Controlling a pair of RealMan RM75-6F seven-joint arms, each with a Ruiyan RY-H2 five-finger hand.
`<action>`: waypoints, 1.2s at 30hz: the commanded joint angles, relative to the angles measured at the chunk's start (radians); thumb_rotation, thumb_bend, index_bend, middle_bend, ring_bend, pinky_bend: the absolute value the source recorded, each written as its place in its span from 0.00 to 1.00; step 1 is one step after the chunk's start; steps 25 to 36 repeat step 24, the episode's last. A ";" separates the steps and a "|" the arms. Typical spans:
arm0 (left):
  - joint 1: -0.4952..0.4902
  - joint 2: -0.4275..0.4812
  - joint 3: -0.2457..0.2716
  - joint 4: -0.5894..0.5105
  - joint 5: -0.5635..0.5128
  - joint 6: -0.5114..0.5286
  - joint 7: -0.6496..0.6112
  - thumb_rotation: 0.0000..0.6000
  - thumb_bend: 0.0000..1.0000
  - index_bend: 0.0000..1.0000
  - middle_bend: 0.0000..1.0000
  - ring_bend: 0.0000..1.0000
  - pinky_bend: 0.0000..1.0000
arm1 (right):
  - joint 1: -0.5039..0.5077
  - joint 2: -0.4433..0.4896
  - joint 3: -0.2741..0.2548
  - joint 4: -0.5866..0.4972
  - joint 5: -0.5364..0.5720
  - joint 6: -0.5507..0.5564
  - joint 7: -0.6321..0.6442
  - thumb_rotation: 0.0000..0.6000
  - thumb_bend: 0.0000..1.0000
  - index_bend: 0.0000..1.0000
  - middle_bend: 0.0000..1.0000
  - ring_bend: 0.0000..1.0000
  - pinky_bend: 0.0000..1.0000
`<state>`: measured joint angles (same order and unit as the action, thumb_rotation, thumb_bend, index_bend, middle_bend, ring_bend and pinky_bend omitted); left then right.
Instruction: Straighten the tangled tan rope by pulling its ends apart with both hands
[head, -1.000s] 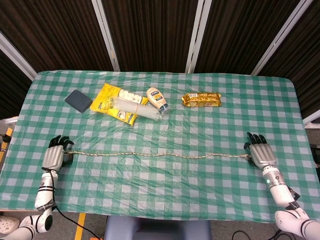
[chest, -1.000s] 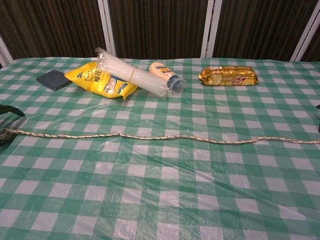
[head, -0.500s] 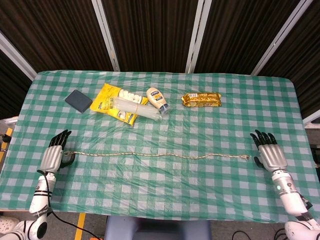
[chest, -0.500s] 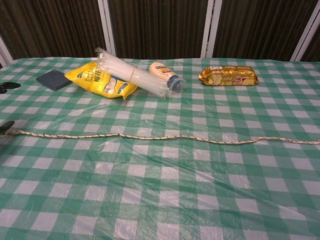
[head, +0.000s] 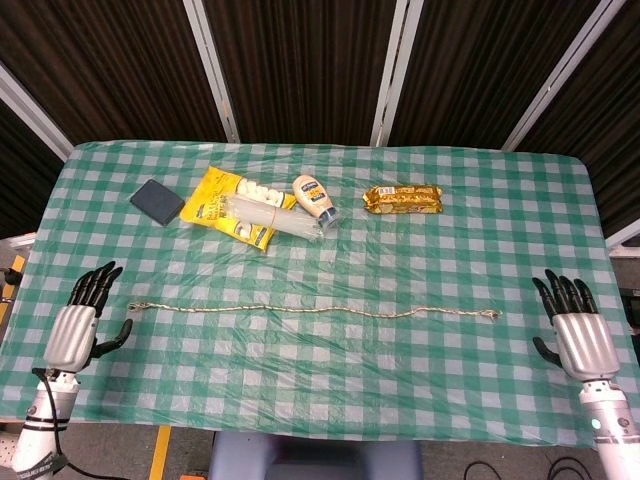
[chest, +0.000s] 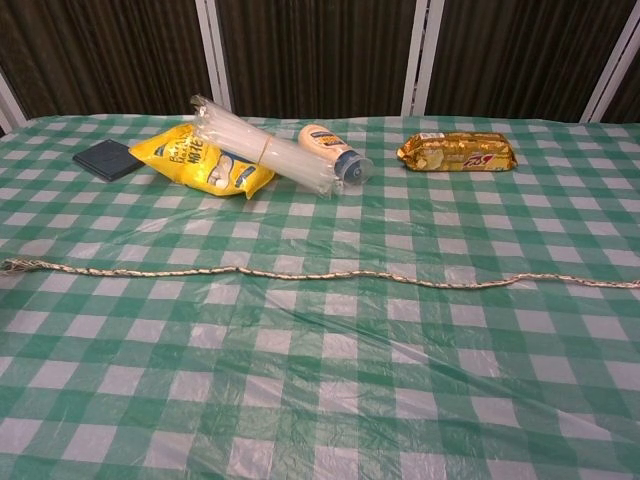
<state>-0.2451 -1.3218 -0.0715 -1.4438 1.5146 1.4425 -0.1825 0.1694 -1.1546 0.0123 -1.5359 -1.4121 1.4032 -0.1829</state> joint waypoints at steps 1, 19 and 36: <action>0.072 0.084 0.067 -0.078 0.018 0.047 0.040 1.00 0.40 0.00 0.00 0.00 0.05 | -0.069 -0.002 -0.036 -0.036 -0.036 0.093 -0.033 1.00 0.34 0.00 0.00 0.00 0.00; 0.115 0.130 0.096 -0.082 0.005 0.020 0.121 1.00 0.42 0.00 0.00 0.00 0.04 | -0.103 -0.007 -0.051 -0.034 -0.085 0.079 -0.034 1.00 0.34 0.00 0.00 0.00 0.00; 0.115 0.126 0.092 -0.079 0.005 0.011 0.131 1.00 0.42 0.00 0.00 0.00 0.04 | -0.103 -0.005 -0.045 -0.033 -0.080 0.064 -0.032 1.00 0.34 0.00 0.00 0.00 0.00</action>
